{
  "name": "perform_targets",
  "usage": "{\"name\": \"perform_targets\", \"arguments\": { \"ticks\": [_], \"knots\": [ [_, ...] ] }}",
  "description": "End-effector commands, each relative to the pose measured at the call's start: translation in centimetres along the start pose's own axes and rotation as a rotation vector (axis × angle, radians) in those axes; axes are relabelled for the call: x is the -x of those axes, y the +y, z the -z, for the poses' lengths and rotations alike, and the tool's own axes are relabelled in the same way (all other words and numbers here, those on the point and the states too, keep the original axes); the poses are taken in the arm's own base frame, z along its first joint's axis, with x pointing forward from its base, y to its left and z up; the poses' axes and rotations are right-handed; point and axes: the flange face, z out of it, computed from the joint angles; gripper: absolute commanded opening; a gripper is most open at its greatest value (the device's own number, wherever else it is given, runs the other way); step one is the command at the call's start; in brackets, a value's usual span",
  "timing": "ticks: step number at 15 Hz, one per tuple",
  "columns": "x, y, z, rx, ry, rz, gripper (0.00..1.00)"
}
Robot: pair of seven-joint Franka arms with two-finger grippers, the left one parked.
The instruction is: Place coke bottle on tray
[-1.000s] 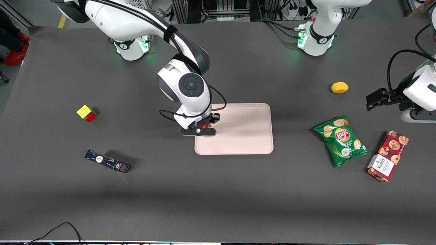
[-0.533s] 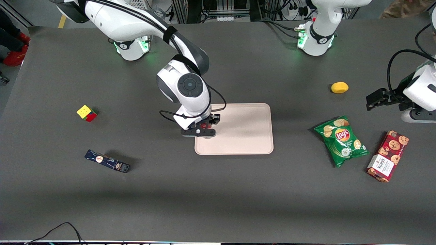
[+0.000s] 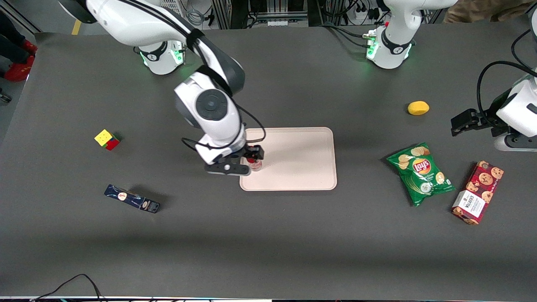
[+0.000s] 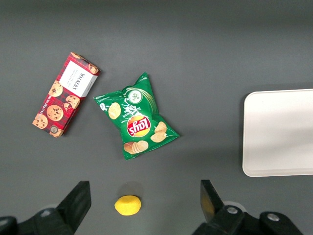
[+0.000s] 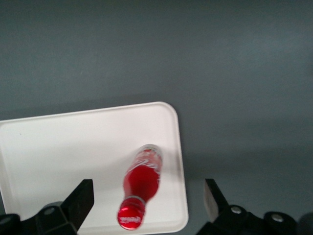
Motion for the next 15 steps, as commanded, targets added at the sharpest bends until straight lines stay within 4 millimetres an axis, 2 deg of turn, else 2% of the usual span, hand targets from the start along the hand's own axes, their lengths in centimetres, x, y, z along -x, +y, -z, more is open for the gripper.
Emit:
{"name": "perform_targets", "arguments": {
  "ticks": [1, 5, 11, 13, 15],
  "knots": [
    [-1.8, 7.1, 6.8, -0.020, -0.012, 0.050, 1.00],
    [-1.3, 16.7, 11.6, -0.039, 0.025, 0.019, 1.00],
    [1.2, 30.4, 15.7, -0.072, 0.048, 0.110, 1.00],
    [2.0, 32.9, 16.6, -0.071, 0.038, 0.096, 1.00],
    [1.9, 35.8, 17.3, -0.049, 0.023, 0.109, 1.00]
  ]
}}
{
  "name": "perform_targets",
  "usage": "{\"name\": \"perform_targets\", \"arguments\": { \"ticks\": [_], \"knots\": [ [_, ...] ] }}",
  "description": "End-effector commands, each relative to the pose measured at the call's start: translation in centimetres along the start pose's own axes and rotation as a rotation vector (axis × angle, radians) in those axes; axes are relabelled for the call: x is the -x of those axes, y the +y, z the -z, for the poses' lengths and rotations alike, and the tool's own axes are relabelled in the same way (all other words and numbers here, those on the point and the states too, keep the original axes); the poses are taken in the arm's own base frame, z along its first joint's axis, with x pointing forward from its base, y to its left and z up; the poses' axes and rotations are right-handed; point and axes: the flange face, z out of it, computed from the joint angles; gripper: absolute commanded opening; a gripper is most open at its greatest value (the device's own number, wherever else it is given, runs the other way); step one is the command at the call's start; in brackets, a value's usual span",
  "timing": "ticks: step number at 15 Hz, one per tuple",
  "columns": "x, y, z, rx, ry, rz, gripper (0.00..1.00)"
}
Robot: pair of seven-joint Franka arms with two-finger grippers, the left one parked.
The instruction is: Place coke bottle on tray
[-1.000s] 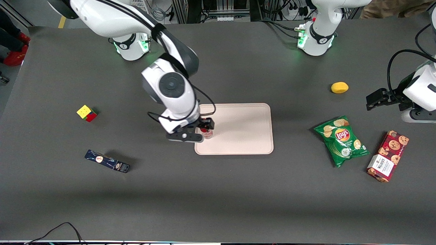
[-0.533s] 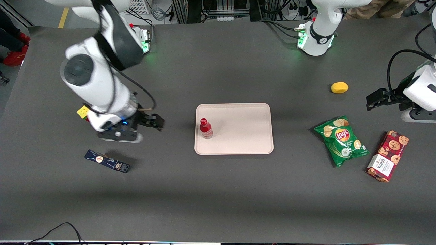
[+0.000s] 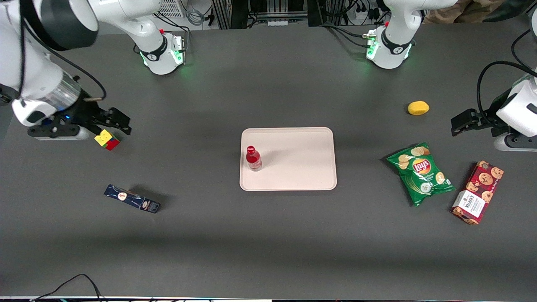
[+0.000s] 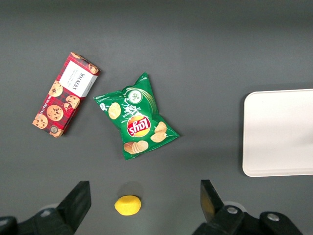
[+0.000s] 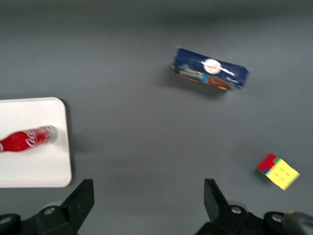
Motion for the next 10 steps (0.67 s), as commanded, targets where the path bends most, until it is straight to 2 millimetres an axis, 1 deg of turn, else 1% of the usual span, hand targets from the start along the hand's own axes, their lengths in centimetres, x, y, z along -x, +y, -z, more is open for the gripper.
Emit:
{"name": "perform_targets", "arguments": {
  "ticks": [1, 2, 5, 6, 8, 10],
  "knots": [
    [1.4, 3.6, 1.3, 0.021, -0.012, 0.059, 1.00],
    [1.2, 4.3, 2.1, 0.049, -0.013, 0.064, 1.00],
    [0.7, 4.1, 4.1, 0.058, -0.003, 0.062, 1.00],
    [0.5, 4.2, 4.3, 0.058, 0.002, 0.061, 1.00],
    [0.2, 4.2, 3.7, 0.063, -0.008, 0.061, 1.00],
    [-0.2, 4.0, 3.7, 0.081, -0.002, 0.063, 1.00]
  ]
}}
